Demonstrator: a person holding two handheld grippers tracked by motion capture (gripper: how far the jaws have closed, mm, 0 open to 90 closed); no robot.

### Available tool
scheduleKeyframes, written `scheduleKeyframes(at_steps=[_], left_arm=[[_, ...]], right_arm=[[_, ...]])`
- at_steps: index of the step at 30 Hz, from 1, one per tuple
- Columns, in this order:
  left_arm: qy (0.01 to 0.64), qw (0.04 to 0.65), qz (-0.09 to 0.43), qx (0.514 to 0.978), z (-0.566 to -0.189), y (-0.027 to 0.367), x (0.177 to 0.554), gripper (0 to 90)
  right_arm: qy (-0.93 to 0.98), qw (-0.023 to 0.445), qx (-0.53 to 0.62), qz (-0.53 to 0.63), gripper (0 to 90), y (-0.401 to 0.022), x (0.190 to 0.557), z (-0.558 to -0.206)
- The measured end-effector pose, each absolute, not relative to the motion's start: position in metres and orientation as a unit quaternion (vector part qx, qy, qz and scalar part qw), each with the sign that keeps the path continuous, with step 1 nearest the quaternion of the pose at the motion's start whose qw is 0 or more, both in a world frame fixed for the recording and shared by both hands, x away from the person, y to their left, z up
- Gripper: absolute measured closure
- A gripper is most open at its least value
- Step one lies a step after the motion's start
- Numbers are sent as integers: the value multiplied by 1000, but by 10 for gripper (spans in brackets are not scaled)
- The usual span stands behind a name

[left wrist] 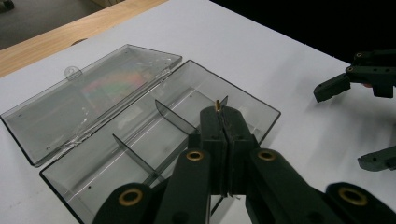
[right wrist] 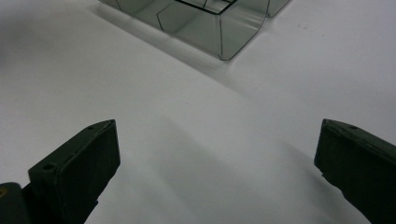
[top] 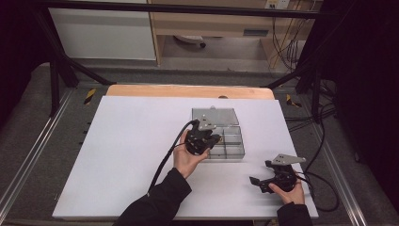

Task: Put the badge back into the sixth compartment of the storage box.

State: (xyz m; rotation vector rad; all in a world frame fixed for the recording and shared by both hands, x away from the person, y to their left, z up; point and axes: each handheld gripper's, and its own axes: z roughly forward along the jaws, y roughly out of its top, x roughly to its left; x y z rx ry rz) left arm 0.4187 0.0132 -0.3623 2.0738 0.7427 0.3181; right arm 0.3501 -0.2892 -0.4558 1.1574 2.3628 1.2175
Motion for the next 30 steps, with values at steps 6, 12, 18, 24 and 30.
scheduleKeyframes(at_steps=[6, 12, 18, 24, 30], left_arm=[[299, 440, 126, 837, -363, 5, 423, 886], [298, 437, 126, 839, -367, -5, 427, 886], [299, 433, 123, 842, -372, -14, 430, 886], [297, 429, 119, 845, -377, -22, 432, 886], [293, 423, 112, 850, -386, -31, 434, 886]], right_arm=[[809, 121, 396, 417, 5, -289, 350, -456], [809, 121, 396, 417, 6, -289, 350, -456], [809, 121, 396, 417, 5, -289, 350, -456], [809, 121, 395, 418, 5, -289, 350, -456], [809, 121, 396, 417, 5, -289, 350, -456]])
